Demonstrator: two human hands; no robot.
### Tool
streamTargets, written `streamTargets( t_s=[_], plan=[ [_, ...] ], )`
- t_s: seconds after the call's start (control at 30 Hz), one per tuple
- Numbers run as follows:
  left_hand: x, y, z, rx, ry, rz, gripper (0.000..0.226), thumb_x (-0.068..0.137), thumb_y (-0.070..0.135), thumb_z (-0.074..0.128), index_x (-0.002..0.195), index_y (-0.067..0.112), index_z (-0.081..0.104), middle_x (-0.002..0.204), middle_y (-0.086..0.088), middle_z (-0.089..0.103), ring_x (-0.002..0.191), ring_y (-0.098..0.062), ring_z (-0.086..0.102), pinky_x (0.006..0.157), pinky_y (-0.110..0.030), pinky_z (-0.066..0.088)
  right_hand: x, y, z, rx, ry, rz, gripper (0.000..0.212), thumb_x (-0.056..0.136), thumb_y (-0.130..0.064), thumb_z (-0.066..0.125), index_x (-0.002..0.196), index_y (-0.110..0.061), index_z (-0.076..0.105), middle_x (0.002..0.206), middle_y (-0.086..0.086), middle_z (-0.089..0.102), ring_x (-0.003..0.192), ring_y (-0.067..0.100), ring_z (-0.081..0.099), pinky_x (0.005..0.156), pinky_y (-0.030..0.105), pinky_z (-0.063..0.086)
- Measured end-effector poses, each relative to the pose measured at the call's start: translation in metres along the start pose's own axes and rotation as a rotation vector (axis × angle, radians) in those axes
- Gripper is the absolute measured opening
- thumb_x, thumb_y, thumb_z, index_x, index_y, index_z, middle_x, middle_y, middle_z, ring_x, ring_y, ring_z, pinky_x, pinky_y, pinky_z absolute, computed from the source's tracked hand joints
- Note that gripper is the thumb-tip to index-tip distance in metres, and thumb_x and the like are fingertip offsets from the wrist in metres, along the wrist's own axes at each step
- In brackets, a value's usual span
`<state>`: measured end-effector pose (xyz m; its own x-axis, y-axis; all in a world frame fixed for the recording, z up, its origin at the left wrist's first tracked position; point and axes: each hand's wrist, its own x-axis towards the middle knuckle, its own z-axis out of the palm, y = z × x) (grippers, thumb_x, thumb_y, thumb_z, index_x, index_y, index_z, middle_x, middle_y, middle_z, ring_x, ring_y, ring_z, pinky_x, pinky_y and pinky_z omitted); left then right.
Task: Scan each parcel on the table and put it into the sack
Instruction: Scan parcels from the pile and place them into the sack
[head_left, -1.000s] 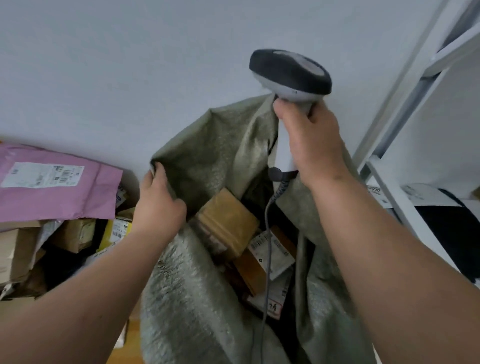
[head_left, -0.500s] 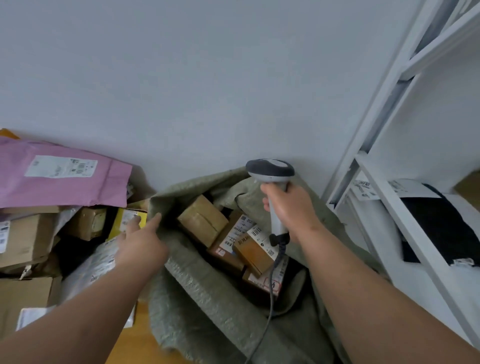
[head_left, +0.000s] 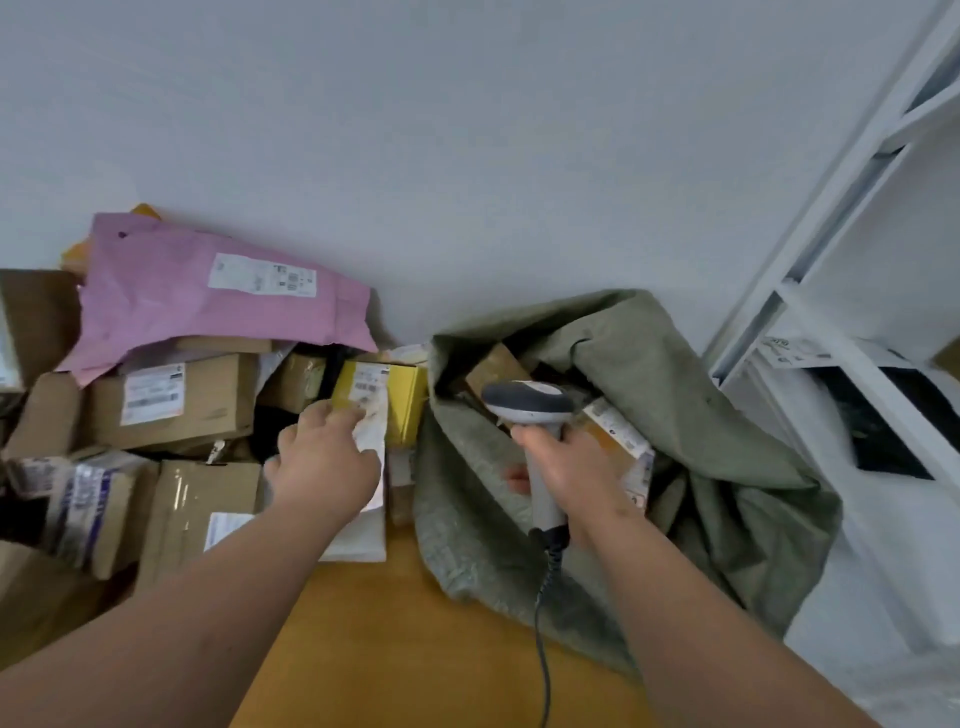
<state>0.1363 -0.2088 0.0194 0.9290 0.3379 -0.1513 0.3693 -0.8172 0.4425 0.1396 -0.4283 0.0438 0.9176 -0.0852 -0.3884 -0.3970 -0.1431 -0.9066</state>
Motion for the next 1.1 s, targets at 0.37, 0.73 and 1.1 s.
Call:
streamTargets(
  t_s=[0.37,0.73,1.1],
  plan=[
    [-0.023,-0.101,-0.045,-0.053,0.067,-0.151,0.055,0.094,0.024,0.049,0.147,0.031,0.040,0.157,0.000,0.028,0.142,-0.031,0.023,0.114,-0.053,0.022,-0.044,0.024,0.102,-0.017,-0.095,-0.004,0.004,0.091,-0.024,0.065,0.092,-0.022,0.062,0.090,0.008,0.075,0.086,0.023,0.074,0.075,0.031,0.062],
    [-0.030,-0.140,-0.059,-0.066,0.148,-0.300,0.053,0.094,0.030,0.052,0.146,0.031,0.041,0.154,-0.002,0.034,0.139,-0.031,0.032,0.111,-0.052,0.027,-0.032,0.028,0.150,-0.120,-0.266,-0.015,0.013,0.087,-0.026,0.066,0.098,-0.019,0.064,0.083,0.009,0.077,0.081,0.020,0.074,0.084,0.039,0.061],
    [-0.021,-0.230,-0.108,-0.128,0.241,-0.379,0.053,0.090,0.027,0.055,0.143,0.028,0.046,0.150,-0.008,0.040,0.134,-0.036,0.036,0.110,-0.054,0.026,-0.063,0.024,0.225,-0.143,-0.333,0.022,0.015,0.090,-0.026,0.065,0.101,-0.016,0.065,0.087,0.006,0.075,0.080,0.015,0.074,0.073,0.026,0.061]
  ],
)
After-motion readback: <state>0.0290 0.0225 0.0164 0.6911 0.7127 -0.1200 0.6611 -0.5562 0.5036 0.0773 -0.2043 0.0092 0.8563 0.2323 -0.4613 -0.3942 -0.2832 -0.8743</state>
